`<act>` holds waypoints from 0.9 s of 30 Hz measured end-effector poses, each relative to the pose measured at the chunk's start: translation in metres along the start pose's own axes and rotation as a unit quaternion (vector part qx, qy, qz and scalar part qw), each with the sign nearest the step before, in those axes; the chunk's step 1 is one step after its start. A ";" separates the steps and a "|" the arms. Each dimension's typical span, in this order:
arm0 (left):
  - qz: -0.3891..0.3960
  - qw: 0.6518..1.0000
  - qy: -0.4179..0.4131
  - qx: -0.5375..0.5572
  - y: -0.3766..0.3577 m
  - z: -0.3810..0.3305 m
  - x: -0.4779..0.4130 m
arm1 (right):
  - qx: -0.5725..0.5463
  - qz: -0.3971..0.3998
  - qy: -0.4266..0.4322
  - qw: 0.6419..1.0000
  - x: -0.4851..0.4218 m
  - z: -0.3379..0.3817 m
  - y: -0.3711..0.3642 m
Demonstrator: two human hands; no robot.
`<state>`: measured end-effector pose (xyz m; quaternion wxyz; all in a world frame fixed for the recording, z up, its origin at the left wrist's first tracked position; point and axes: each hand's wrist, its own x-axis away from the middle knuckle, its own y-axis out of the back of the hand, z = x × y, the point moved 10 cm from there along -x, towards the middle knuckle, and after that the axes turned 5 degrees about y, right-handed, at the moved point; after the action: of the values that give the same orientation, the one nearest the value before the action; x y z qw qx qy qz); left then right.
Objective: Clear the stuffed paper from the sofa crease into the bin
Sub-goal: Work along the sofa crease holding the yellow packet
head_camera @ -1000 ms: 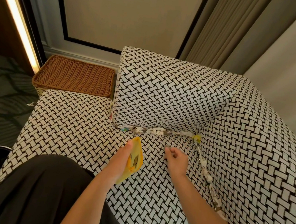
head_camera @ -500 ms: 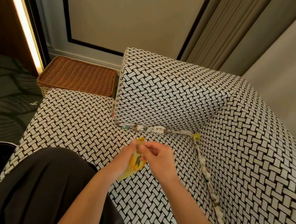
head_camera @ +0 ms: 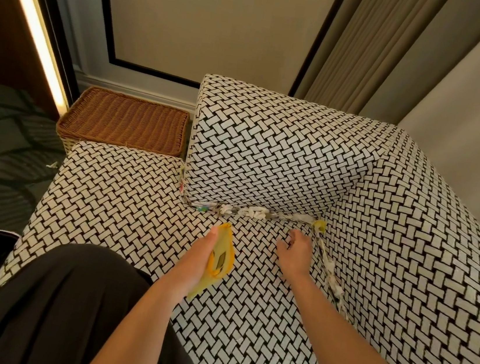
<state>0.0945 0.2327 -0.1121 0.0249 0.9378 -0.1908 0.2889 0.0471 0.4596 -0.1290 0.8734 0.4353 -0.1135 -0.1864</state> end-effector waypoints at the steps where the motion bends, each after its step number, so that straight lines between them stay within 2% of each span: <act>1: 0.002 1.000 -0.004 0.004 0.000 0.000 -0.002 | 0.029 -0.016 0.001 0.999 -0.008 -0.004 0.002; 5: 0.013 1.000 -0.002 0.020 0.000 0.002 -0.006 | 0.086 -0.046 -0.007 0.995 -0.035 -0.009 0.007; 11: 0.023 0.999 -0.005 0.034 -0.002 0.001 -0.011 | 0.105 0.019 -0.063 0.992 -0.062 -0.019 -0.001; 19: 0.053 0.996 -0.018 0.066 -0.013 -0.005 -0.011 | 0.213 0.044 -0.034 0.975 -0.077 -0.014 -0.005; 27: 0.061 0.996 -0.032 0.058 -0.015 -0.010 -0.007 | 0.245 0.027 -0.045 0.968 -0.080 -0.010 -0.004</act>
<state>0.0893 0.2506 -0.1072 -0.0531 0.9332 -0.2311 0.2700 -0.0231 0.4987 -0.1405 0.7391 0.6238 -0.2063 -0.1484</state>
